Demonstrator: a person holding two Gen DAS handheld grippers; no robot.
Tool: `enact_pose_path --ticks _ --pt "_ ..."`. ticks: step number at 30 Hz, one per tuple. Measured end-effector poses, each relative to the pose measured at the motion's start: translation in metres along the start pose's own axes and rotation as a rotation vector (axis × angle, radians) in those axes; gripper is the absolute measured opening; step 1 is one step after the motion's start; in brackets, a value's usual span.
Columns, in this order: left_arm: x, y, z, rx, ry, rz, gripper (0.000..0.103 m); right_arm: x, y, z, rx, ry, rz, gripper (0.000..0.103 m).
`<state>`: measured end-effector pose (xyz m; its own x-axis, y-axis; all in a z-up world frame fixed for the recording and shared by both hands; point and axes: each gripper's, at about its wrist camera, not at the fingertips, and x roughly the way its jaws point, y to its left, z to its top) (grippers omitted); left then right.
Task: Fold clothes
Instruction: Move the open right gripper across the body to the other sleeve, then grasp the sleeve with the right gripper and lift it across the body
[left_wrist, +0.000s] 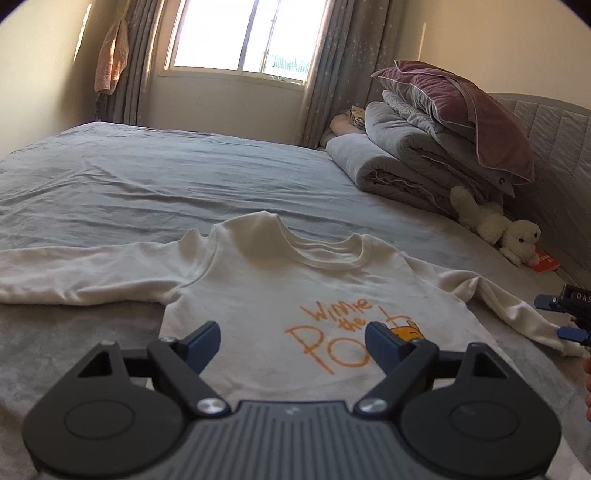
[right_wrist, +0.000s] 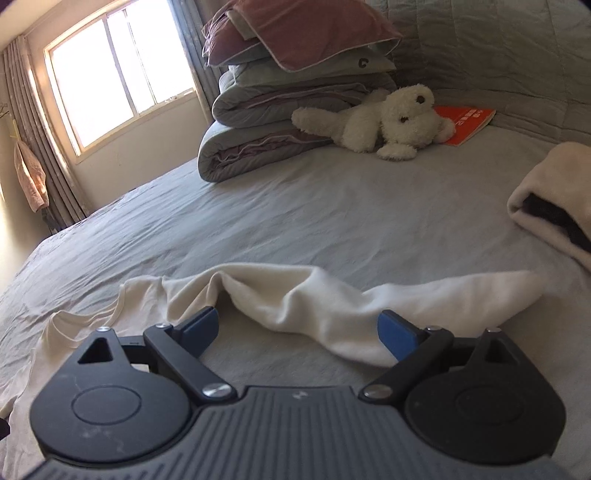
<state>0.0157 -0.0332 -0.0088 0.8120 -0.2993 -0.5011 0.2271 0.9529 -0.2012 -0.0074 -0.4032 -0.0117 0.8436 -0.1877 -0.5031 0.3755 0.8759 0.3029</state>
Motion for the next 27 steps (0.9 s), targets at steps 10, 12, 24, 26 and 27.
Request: enact_pose_path --ticks 10,12,24,26,27 --pt "0.018 -0.022 0.025 -0.02 0.034 -0.082 0.081 -0.019 -0.058 0.027 0.063 -0.035 -0.034 0.093" --pt "0.027 -0.03 0.024 -0.038 0.053 -0.109 0.081 -0.018 -0.071 0.028 0.117 -0.007 -0.042 0.087" --pt "0.063 -0.091 0.019 -0.03 0.095 -0.181 0.081 -0.003 -0.091 0.022 0.156 0.051 -0.139 0.081" --pt "0.069 -0.099 0.019 -0.018 0.095 -0.185 0.081 0.002 -0.086 0.017 0.084 0.078 -0.152 0.078" --pt "0.073 -0.103 0.019 -0.011 0.094 -0.185 0.081 0.005 -0.082 0.014 0.038 0.091 -0.162 0.056"
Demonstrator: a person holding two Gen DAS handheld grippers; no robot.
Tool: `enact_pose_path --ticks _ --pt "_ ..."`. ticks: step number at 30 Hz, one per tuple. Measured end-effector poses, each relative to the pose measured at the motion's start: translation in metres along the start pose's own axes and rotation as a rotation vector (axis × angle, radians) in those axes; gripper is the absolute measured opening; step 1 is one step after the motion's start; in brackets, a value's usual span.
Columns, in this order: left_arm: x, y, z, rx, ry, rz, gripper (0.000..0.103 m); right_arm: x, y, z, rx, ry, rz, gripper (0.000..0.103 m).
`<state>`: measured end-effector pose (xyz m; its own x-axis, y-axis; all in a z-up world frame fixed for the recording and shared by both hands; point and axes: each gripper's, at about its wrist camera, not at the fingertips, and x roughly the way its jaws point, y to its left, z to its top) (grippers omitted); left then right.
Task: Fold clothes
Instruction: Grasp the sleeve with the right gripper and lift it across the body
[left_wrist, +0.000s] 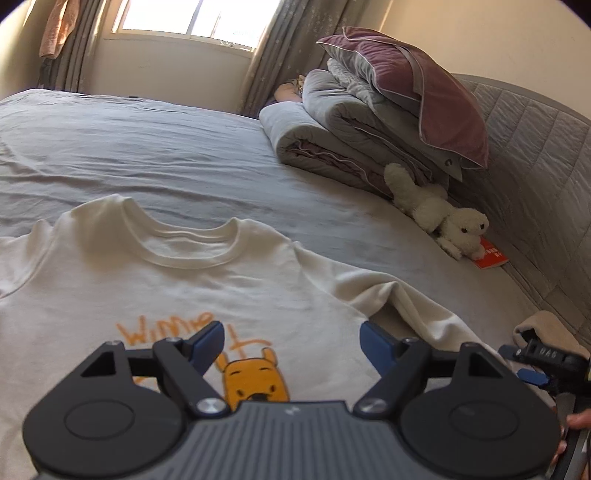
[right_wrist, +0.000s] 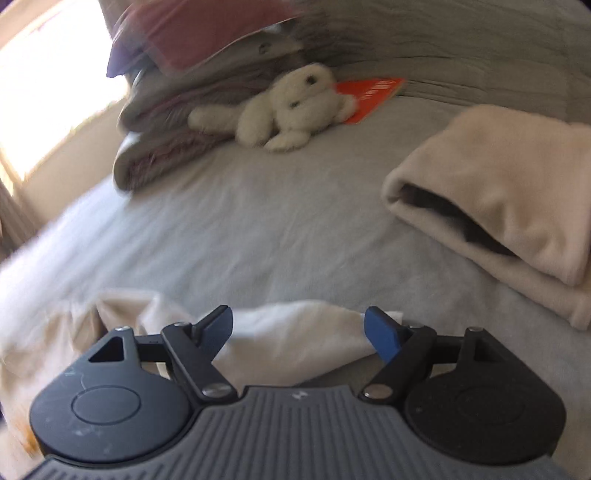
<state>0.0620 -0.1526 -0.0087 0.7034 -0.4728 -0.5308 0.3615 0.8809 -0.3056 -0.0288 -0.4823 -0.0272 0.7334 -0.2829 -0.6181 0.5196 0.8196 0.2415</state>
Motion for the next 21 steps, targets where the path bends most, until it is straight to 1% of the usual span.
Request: enact_pose_path --ticks 1,2,3,5,9,13,15,18,21 --pt "0.005 -0.003 0.001 0.007 0.0 0.0 0.081 0.001 0.005 -0.002 -0.054 0.003 -0.016 0.043" --pt "0.009 -0.006 0.002 0.017 0.0 0.003 0.081 0.001 0.008 -0.002 -0.083 0.005 -0.021 0.019" --pt "0.013 -0.007 0.003 0.027 0.002 0.006 0.081 0.001 0.01 -0.002 -0.099 0.005 -0.021 0.012" --pt "0.023 -0.01 0.01 0.056 0.003 0.017 0.081 -0.003 0.009 0.003 -0.085 -0.019 -0.014 0.012" --pt "0.044 -0.007 0.032 0.148 -0.021 0.057 0.081 -0.01 0.011 0.023 -0.136 -0.122 -0.04 0.011" --pt "0.078 0.005 0.06 0.195 -0.032 0.108 0.08 -0.007 0.013 0.052 -0.183 -0.198 -0.03 0.011" --pt "0.096 0.012 0.073 0.203 -0.028 0.119 0.075 0.003 0.015 0.063 -0.221 -0.212 -0.033 0.011" --pt "0.124 0.018 0.087 0.232 -0.007 0.123 0.075 0.022 0.018 0.073 -0.281 -0.218 -0.048 0.011" --pt "0.153 0.022 0.092 0.274 0.044 0.137 0.072 0.049 0.02 0.075 -0.336 -0.164 -0.064 0.011"
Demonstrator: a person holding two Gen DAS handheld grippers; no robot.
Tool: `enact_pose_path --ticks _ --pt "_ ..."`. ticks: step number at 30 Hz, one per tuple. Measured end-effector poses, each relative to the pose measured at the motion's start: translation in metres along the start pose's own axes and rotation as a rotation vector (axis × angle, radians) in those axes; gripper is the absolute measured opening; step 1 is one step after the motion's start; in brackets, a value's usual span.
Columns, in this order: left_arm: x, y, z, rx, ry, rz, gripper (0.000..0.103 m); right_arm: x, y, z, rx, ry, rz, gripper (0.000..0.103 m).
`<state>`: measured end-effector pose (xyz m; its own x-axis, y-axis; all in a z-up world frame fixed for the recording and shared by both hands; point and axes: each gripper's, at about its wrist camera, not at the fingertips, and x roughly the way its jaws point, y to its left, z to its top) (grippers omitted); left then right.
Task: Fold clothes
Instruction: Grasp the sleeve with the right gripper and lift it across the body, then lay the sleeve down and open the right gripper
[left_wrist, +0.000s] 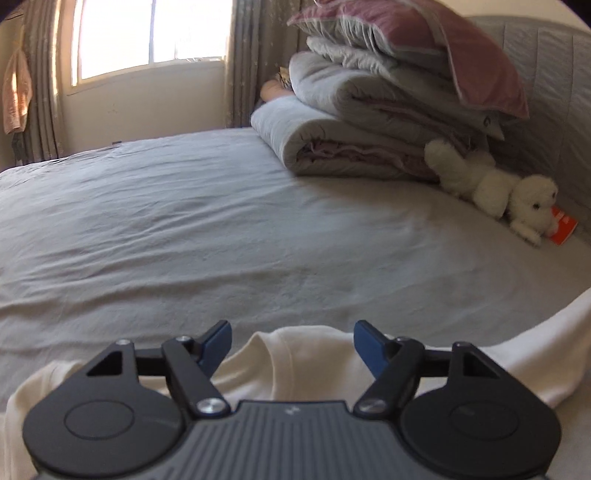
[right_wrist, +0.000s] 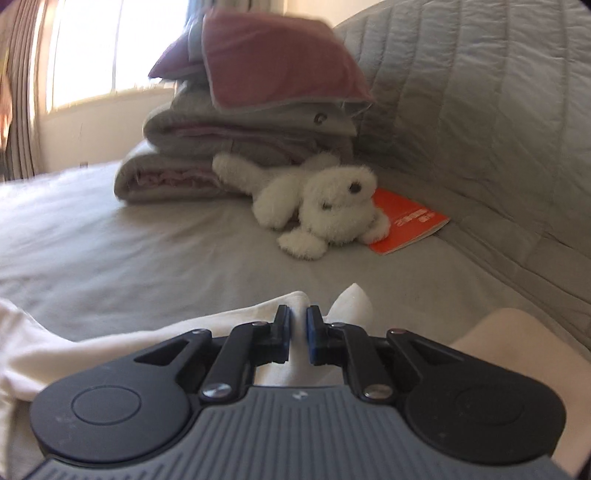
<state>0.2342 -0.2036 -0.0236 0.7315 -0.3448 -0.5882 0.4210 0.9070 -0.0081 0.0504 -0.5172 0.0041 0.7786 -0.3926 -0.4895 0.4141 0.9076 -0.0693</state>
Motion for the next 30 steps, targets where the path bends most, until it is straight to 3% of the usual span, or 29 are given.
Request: enact_pose_path --ticks 2,5,6,7,9,12,14,18,21,25,26,27,28,29,30 --pt "0.016 0.001 -0.002 0.023 0.044 0.001 0.069 0.02 0.003 -0.007 -0.046 0.069 0.0 0.012" --pt "0.021 0.002 -0.011 0.025 0.042 -0.016 0.058 0.042 0.006 -0.019 -0.095 0.141 0.005 0.023" --pt "0.022 0.002 -0.014 0.025 0.04 -0.022 0.049 0.044 0.004 -0.022 -0.09 0.143 0.016 0.032" --pt "0.02 0.002 -0.015 0.019 0.029 -0.028 0.028 0.041 -0.002 -0.023 -0.063 0.128 0.041 0.038" --pt "0.016 0.002 -0.017 0.002 0.0 -0.04 0.016 0.035 -0.015 -0.022 0.001 0.094 0.094 0.058" --pt "0.005 -0.004 -0.019 -0.012 -0.084 0.024 0.015 0.02 -0.047 -0.013 0.159 0.011 0.18 0.067" --pt "0.0 -0.008 -0.02 -0.018 -0.125 0.065 0.014 0.014 -0.056 -0.01 0.183 -0.007 0.204 0.07" --pt "-0.004 -0.013 -0.021 -0.023 -0.166 0.168 0.014 0.017 -0.058 -0.006 0.137 0.016 0.147 0.07" --pt "-0.001 -0.013 -0.02 -0.022 -0.157 0.21 0.015 0.02 -0.065 -0.009 0.149 0.012 0.109 0.07" --pt "0.009 -0.014 -0.019 -0.012 -0.107 0.218 0.015 0.041 -0.067 -0.011 0.154 0.047 0.17 0.07" --pt "0.009 -0.013 -0.019 -0.012 -0.102 0.218 0.015 0.047 -0.064 -0.011 0.132 0.053 0.18 0.069" --pt "0.009 -0.013 -0.019 -0.015 -0.103 0.215 0.015 0.051 -0.06 -0.012 0.104 0.064 0.185 0.053" --pt "0.008 -0.012 -0.019 -0.019 -0.106 0.212 0.015 0.056 -0.056 -0.012 0.076 0.075 0.189 0.024" --pt "0.006 -0.011 -0.02 -0.026 -0.111 0.209 0.015 0.058 -0.053 -0.012 0.055 0.083 0.185 0.007" --pt "0.004 -0.01 -0.02 -0.033 -0.124 0.205 0.015 0.055 -0.051 -0.011 0.05 0.079 0.163 0.007"
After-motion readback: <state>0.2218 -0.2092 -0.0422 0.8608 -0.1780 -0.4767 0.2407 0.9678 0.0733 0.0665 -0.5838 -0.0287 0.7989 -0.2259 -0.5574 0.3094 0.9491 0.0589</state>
